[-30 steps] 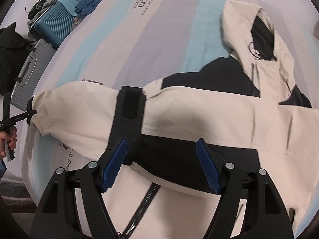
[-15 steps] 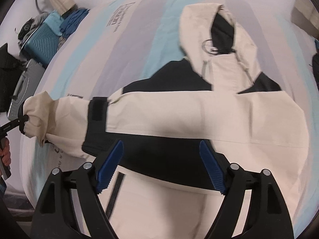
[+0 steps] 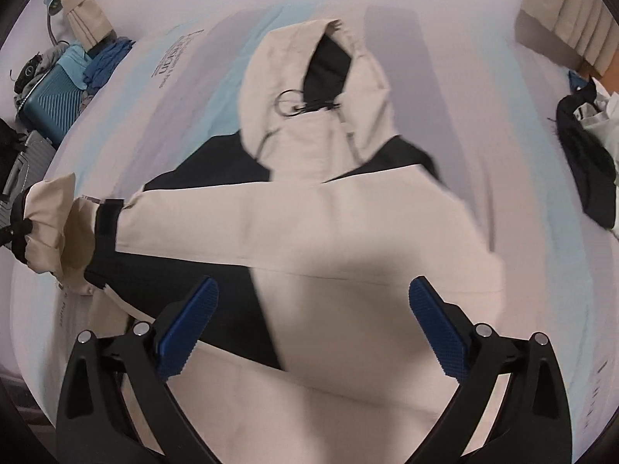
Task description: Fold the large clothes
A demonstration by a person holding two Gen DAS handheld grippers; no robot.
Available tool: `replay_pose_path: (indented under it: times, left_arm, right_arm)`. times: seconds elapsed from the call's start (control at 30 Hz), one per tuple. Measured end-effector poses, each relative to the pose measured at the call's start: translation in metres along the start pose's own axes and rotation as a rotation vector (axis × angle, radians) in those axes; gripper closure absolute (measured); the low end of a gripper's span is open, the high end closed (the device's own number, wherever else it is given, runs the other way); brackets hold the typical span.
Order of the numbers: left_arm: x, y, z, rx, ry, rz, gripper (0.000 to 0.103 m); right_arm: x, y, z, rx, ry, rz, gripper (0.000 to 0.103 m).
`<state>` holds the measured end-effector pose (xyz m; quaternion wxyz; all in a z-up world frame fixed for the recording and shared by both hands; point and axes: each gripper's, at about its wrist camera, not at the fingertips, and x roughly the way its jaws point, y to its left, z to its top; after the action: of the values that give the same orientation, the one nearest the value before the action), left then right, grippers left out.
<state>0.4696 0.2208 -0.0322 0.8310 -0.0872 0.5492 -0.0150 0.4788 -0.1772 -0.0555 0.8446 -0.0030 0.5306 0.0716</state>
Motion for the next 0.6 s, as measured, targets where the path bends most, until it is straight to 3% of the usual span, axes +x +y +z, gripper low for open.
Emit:
replay_pose_path:
  times: [0.03, 0.1, 0.23, 0.4, 0.6]
  left_arm:
    - [0.001, -0.010, 0.000, 0.003, 0.001, 0.000, 0.077]
    - [0.004, -0.032, -0.001, 0.012, 0.006, -0.006, 0.096]
    - [0.023, -0.075, -0.007, 0.036, 0.022, 0.019, 0.097]
    - [0.050, -0.088, -0.015, 0.022, 0.046, 0.080, 0.098]
    - [0.042, -0.113, -0.019, 0.048, 0.016, 0.085, 0.100]
  right_arm:
    - [-0.002, -0.007, 0.000, -0.002, -0.002, -0.001, 0.008]
    - [-0.007, -0.028, 0.000, -0.001, -0.004, 0.004, 0.008]
    - [-0.013, -0.057, 0.000, 0.001, -0.003, 0.009, 0.008]
    - [-0.016, -0.078, -0.010, -0.024, 0.010, 0.031, 0.008]
    - [-0.014, -0.087, -0.018, -0.043, 0.017, 0.046, 0.008]
